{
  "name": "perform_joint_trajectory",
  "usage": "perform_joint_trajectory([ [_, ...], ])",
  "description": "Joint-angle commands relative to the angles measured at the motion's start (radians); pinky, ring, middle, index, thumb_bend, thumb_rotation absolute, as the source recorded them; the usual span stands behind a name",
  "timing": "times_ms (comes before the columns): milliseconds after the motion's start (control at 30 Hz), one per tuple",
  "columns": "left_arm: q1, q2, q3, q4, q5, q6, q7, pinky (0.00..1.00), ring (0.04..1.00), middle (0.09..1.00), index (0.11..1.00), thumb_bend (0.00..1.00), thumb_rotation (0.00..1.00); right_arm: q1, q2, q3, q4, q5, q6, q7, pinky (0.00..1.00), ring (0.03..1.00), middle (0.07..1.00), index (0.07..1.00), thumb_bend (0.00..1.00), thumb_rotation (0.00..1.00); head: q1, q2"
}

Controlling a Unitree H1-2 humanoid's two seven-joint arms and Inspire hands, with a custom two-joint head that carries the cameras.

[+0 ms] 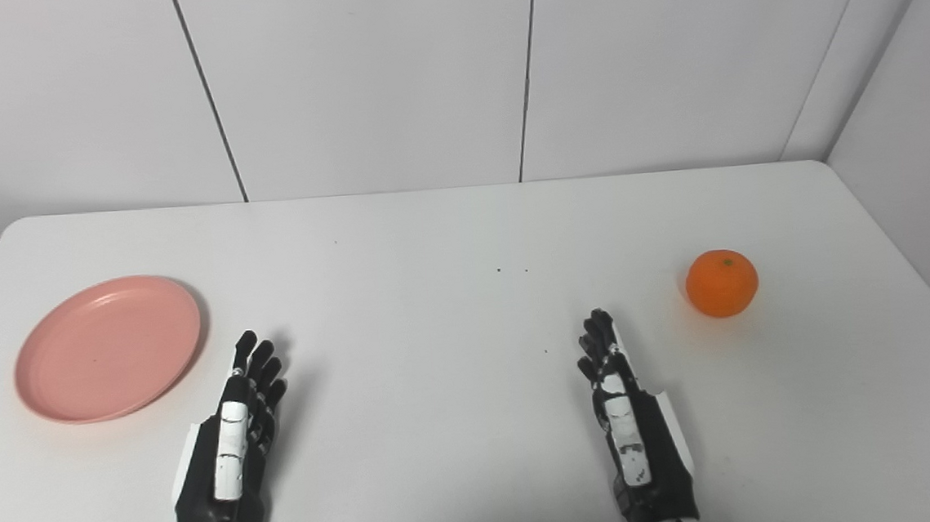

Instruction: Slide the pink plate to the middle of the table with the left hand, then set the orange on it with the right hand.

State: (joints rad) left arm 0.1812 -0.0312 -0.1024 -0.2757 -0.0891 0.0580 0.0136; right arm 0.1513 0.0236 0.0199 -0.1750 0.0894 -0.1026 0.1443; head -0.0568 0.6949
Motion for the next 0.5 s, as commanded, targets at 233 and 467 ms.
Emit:
perform_joint_trajectory([
  [233, 0.168, -0.001, 0.001, -0.052, 0.009, -0.027, -0.001, 1.0, 1.0, 1.0, 1.0, 0.78, 0.91, 0.021, -0.034, -0.003, 0.027, 0.038, 0.055, 0.012, 1.0, 1.0, 1.0, 1.0, 0.84, 1.0, -0.006, 0.002],
  [467, 0.168, 0.0, -0.001, -0.048, 0.015, -0.026, 0.001, 1.0, 1.0, 1.0, 1.0, 0.78, 0.92, 0.019, -0.029, -0.008, 0.016, 0.069, 0.077, 0.007, 1.0, 1.0, 1.0, 1.0, 0.85, 1.0, -0.006, 0.002],
])
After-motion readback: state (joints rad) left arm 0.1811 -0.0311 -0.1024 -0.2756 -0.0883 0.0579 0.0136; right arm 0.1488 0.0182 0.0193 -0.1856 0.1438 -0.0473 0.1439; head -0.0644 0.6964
